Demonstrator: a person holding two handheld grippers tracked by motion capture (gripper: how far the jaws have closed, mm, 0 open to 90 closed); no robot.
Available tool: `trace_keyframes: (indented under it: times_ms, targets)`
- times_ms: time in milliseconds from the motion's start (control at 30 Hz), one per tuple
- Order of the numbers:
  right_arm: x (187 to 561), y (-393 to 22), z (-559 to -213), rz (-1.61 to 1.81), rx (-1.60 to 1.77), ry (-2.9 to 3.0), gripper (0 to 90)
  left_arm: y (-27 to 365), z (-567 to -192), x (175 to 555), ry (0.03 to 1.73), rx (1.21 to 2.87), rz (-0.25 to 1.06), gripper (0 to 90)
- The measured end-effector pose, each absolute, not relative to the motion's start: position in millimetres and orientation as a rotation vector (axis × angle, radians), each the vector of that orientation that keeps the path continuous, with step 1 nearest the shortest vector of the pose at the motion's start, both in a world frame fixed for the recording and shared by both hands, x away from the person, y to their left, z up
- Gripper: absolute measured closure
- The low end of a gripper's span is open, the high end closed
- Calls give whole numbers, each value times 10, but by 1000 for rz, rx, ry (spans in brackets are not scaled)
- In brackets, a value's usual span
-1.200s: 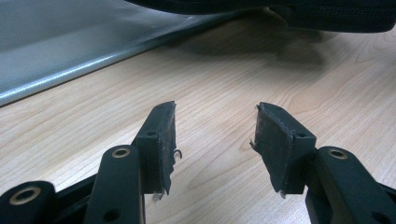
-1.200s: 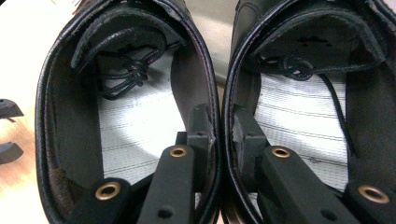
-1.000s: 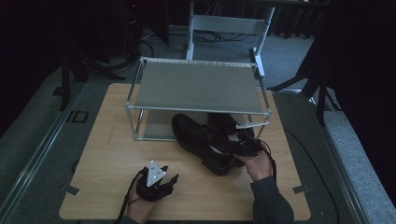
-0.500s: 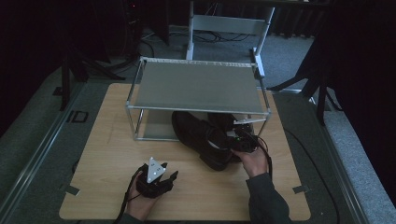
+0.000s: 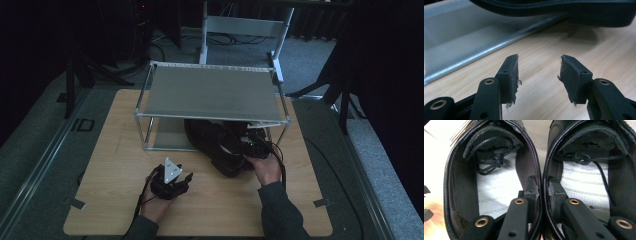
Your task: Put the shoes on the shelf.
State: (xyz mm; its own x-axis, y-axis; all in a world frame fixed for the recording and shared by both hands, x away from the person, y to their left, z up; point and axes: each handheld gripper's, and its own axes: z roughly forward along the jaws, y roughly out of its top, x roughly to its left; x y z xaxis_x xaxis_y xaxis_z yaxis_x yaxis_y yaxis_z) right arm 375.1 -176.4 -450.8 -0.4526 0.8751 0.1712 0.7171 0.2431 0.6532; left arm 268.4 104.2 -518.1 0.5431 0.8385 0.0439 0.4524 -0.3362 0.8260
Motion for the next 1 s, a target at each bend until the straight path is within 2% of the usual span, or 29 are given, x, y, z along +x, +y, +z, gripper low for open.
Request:
trace_keyframes:
  times_ms: [667, 1000]
  targets:
    - [3818, -1725, -4618, 1020, 1543, 2127, 800, 780, -5072, 3269, 1083, 1952, 671, 507]
    - [3841, -1658, -4660, 1043, 1550, 2022, 800, 553, -5067, 3541, 1069, 1983, 698, 547]
